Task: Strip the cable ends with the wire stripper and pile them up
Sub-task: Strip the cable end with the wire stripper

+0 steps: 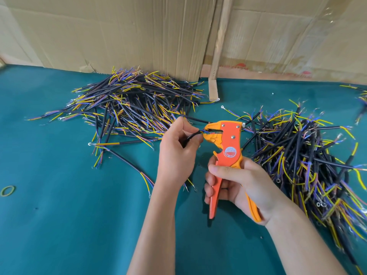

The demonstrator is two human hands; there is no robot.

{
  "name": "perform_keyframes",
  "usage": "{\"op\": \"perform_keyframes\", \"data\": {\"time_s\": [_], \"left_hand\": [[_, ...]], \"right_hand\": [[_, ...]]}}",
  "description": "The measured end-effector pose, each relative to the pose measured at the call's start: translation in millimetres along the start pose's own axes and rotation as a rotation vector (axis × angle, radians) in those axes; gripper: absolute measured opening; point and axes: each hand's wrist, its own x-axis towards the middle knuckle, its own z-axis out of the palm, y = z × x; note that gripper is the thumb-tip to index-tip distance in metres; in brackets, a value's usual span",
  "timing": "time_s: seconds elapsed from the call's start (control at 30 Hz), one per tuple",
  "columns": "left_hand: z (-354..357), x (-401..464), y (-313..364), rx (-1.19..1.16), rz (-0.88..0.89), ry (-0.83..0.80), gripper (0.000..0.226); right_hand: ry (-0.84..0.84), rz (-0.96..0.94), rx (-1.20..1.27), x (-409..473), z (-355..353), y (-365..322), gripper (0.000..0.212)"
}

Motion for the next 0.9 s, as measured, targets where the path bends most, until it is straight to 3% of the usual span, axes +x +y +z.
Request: {"op": "perform_keyframes", "data": {"time_s": [0.9], "left_hand": [[-4.7, 0.2, -0.4, 0.033, 0.026, -0.09, 0.019]], "right_hand": [[-0.012, 0.055, -0.014, -4.4, -8.1, -6.3, 0.015]]}}
